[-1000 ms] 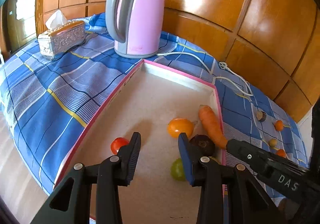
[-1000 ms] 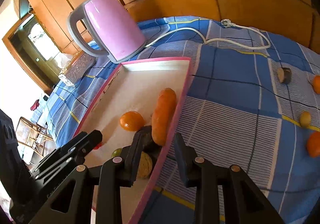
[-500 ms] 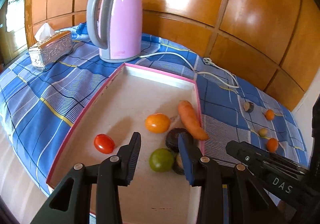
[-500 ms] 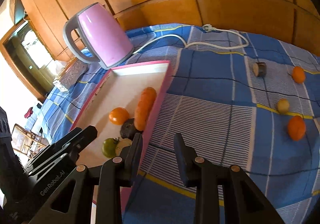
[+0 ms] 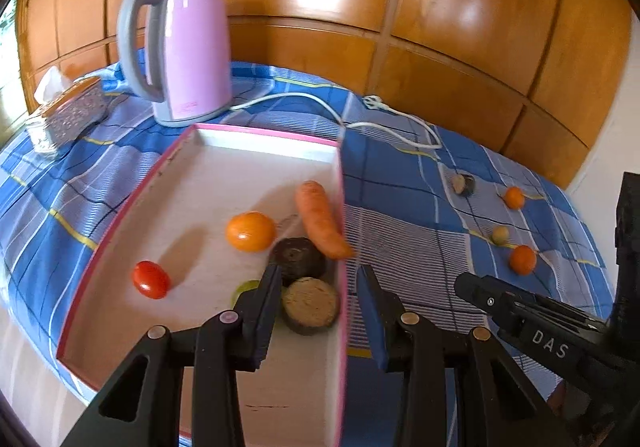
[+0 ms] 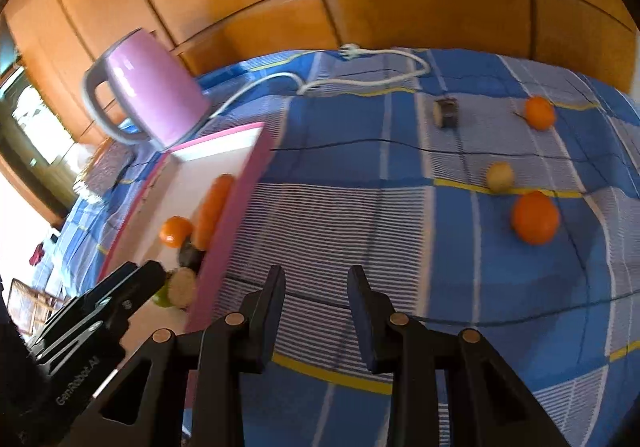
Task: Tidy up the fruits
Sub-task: 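Withdraw both open tools from the tray toward the remaining produce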
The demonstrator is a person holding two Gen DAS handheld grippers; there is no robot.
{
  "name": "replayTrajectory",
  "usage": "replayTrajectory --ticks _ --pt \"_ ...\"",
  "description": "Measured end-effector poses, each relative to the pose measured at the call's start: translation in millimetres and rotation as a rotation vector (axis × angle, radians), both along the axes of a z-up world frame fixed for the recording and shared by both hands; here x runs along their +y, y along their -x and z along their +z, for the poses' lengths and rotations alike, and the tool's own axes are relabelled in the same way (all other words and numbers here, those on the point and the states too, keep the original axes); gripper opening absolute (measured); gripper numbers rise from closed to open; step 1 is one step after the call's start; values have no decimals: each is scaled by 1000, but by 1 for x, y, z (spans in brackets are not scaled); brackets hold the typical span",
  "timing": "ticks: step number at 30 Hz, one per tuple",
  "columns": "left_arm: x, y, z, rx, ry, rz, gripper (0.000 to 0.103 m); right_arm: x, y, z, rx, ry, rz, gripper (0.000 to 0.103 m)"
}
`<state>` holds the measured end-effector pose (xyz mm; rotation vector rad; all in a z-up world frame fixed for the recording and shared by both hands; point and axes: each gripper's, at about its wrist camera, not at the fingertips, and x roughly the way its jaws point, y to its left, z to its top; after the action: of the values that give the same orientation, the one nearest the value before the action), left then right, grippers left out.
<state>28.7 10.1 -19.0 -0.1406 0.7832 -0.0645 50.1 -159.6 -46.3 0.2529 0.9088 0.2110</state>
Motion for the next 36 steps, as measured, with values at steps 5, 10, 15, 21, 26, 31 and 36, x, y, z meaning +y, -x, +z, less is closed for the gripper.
replayTrajectory --ticks 5,10,15,21,26,31,36 --pt "-19 -4 -1 1 -4 -51 39 -26 3 -7 19 2 -72 33" --pt "-37 -8 -3 6 -15 -95 39 -52 7 -12 27 3 -134 34" --pt "-51 -12 -5 13 -23 -129 39 -77 12 -16 33 2 -197 33" --pt "-68 -17 -9 28 -27 -167 39 -107 18 -22 43 -5 -273 33" --pt "-80 -23 -10 34 -28 -186 39 -118 18 -22 39 -4 -296 33" --pt "-92 -32 -11 38 -27 -208 39 -120 13 -19 29 11 -296 33" --pt "-104 -44 -12 44 -21 -222 39 -125 6 -17 25 10 -301 35"
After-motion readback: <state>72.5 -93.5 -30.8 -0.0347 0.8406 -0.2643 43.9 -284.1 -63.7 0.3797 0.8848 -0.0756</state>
